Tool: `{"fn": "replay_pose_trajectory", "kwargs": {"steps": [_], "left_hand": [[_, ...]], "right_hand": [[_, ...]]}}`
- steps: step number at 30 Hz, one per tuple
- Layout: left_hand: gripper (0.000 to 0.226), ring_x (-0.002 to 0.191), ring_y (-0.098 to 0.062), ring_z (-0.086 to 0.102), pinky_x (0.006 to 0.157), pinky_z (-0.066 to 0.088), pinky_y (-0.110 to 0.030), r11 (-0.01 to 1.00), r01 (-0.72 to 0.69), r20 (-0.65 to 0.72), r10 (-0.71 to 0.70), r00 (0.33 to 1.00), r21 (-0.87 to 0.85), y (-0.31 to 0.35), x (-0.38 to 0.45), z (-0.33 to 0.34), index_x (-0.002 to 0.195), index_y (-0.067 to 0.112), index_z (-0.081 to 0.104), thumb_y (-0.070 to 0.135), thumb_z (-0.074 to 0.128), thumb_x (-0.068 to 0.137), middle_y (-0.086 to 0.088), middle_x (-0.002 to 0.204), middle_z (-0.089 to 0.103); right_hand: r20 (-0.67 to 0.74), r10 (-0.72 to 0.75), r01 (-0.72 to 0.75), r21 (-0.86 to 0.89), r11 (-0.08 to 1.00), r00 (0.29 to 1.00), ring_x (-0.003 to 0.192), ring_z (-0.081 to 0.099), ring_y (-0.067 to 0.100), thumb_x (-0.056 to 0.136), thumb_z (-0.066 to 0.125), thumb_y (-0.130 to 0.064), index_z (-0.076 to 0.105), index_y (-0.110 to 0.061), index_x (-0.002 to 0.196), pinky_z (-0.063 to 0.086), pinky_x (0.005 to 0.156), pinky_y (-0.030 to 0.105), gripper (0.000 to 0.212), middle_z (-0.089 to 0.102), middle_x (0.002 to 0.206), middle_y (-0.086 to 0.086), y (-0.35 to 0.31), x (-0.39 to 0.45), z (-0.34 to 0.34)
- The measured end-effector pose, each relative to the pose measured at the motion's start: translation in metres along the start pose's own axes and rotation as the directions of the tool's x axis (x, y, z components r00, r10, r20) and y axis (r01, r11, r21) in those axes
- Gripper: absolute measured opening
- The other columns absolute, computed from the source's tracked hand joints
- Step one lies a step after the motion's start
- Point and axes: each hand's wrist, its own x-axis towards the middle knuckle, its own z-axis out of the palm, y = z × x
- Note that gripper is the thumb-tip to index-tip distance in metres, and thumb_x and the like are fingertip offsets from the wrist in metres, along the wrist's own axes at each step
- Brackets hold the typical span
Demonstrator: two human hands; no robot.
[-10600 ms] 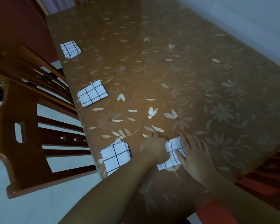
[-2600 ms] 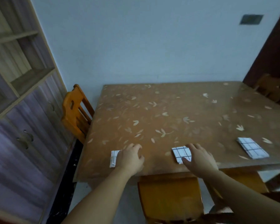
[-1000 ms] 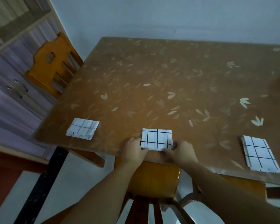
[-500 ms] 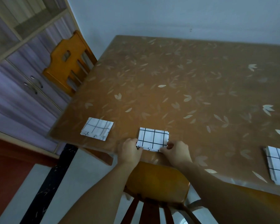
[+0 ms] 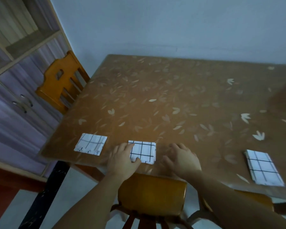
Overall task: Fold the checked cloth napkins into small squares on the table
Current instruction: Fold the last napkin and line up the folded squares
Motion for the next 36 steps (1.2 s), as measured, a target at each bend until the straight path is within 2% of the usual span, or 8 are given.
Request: {"fn": "replay_pose_trajectory", "kwargs": {"steps": [4, 8, 16, 21, 25, 36], "left_hand": [[0.056, 0.129, -0.016, 0.037, 0.101, 0.032, -0.037, 0.99, -0.104, 0.035, 0.101, 0.994, 0.1, 0.042, 0.001, -0.027, 0.138, 0.034, 0.044, 0.056, 0.048, 0.086, 0.011, 0.14, 0.044], [0.057, 0.129, -0.016, 0.038, 0.1, 0.033, -0.036, 0.985, -0.123, 0.01, 0.123, 0.992, 0.125, 0.1, -0.015, -0.051, 0.137, 0.036, 0.044, 0.058, 0.047, 0.085, 0.01, 0.14, 0.044], [0.058, 0.126, -0.018, 0.042, 0.098, 0.038, -0.035, 0.986, -0.129, -0.074, 0.138, 0.988, 0.11, 0.25, -0.115, -0.059, 0.134, 0.036, 0.047, 0.061, 0.048, 0.082, 0.008, 0.135, 0.049], [0.054, 0.122, -0.017, 0.044, 0.098, 0.041, -0.036, 0.977, -0.195, -0.09, 0.203, 0.975, 0.088, 0.334, -0.167, -0.056, 0.129, 0.038, 0.051, 0.062, 0.047, 0.081, 0.01, 0.131, 0.052], [0.06, 0.129, -0.018, 0.04, 0.103, 0.038, -0.039, 0.973, -0.214, -0.065, 0.22, 0.973, 0.09, 0.379, -0.177, -0.05, 0.137, 0.035, 0.046, 0.062, 0.046, 0.083, 0.007, 0.139, 0.048], [0.053, 0.121, -0.018, 0.044, 0.091, 0.04, -0.034, 0.961, -0.274, 0.036, 0.273, 0.961, 0.031, 0.428, -0.103, 0.008, 0.134, 0.035, 0.047, 0.051, 0.052, 0.084, 0.008, 0.132, 0.05]], "right_hand": [[-0.078, -0.028, 0.015, -0.164, 0.986, 0.997, 0.128, 0.043, 0.021, 0.087, 0.042, -0.062, 0.042, -0.033, 0.133, 0.037, 0.1, 0.043, 0.054, 0.044, 0.139, -0.003, 0.043, -0.021, -0.054], [-0.152, -0.028, -0.01, -0.246, 0.969, 0.988, 0.128, 0.042, 0.02, 0.085, 0.042, -0.063, 0.036, -0.034, 0.137, 0.037, 0.101, 0.042, 0.06, 0.042, 0.141, -0.005, 0.101, -0.062, -0.112], [-0.286, 0.035, -0.109, -0.247, 0.963, 0.958, 0.126, 0.043, 0.021, 0.086, 0.041, -0.062, 0.034, -0.033, 0.139, 0.038, 0.098, 0.041, 0.06, 0.043, 0.14, -0.004, 0.226, -0.184, -0.198], [-0.336, 0.083, -0.154, -0.188, 0.97, 0.938, 0.126, 0.044, 0.021, 0.085, 0.04, -0.064, 0.031, -0.033, 0.142, 0.037, 0.099, 0.042, 0.066, 0.043, 0.142, -0.004, 0.285, -0.24, -0.231], [-0.336, 0.115, -0.174, -0.151, 0.973, 0.935, 0.126, 0.045, 0.021, 0.084, 0.042, -0.065, 0.032, -0.032, 0.141, 0.039, 0.099, 0.044, 0.066, 0.044, 0.141, -0.004, 0.311, -0.251, -0.243], [-0.275, 0.195, -0.247, -0.169, 0.954, 0.942, 0.129, 0.044, 0.025, 0.087, 0.042, -0.063, 0.032, -0.029, 0.141, 0.039, 0.101, 0.045, 0.065, 0.042, 0.144, 0.001, 0.364, -0.21, -0.245]]}}
